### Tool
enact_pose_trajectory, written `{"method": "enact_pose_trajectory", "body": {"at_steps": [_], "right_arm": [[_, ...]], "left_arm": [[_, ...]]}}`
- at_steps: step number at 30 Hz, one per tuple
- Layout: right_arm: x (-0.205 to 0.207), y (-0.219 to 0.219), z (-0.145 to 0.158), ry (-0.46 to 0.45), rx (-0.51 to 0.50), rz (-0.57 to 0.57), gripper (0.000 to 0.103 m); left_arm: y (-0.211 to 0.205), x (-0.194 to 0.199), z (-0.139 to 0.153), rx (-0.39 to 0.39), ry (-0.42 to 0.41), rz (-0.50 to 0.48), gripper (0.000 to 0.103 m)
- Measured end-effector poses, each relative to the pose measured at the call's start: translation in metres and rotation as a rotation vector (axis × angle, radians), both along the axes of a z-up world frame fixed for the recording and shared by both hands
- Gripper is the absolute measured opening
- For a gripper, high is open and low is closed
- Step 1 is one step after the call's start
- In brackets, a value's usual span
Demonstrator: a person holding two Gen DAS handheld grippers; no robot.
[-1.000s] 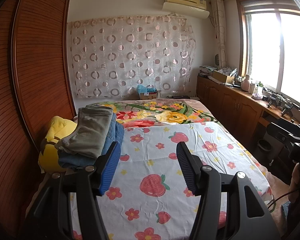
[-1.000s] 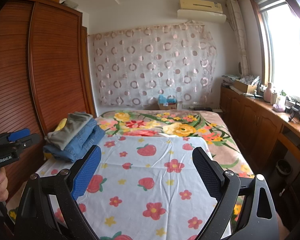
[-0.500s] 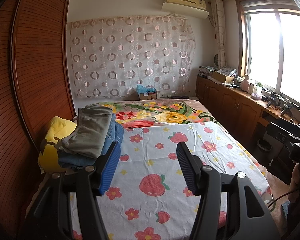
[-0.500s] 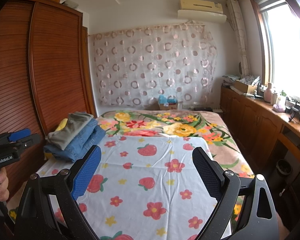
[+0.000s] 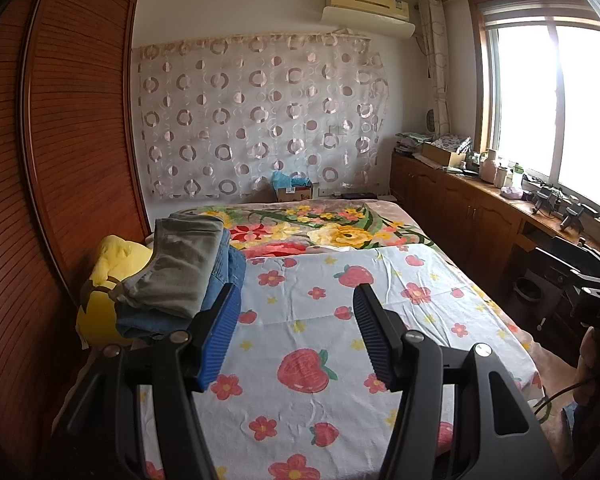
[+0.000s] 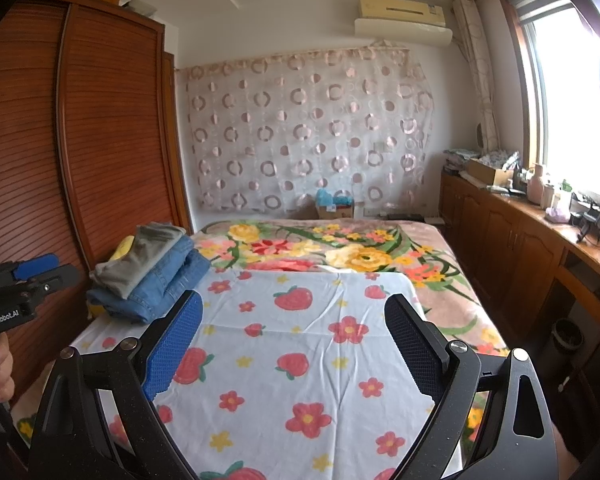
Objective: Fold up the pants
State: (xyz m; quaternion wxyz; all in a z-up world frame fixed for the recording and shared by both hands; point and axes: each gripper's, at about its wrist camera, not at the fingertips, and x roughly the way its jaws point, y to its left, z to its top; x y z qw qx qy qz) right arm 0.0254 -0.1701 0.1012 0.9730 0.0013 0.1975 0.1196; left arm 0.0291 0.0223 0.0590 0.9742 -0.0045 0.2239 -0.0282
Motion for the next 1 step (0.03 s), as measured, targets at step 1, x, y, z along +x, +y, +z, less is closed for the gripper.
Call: {"method": "enact_pose_trajectory", "body": {"at_steps": [1], "right_arm": [[0.0005, -0.0006, -0.0001, 0.0, 0.001, 0.001, 0.094]], "left_arm": [[0.0009, 0.0, -0.0007, -0.001, 0.0, 0.0, 0.058]]}}
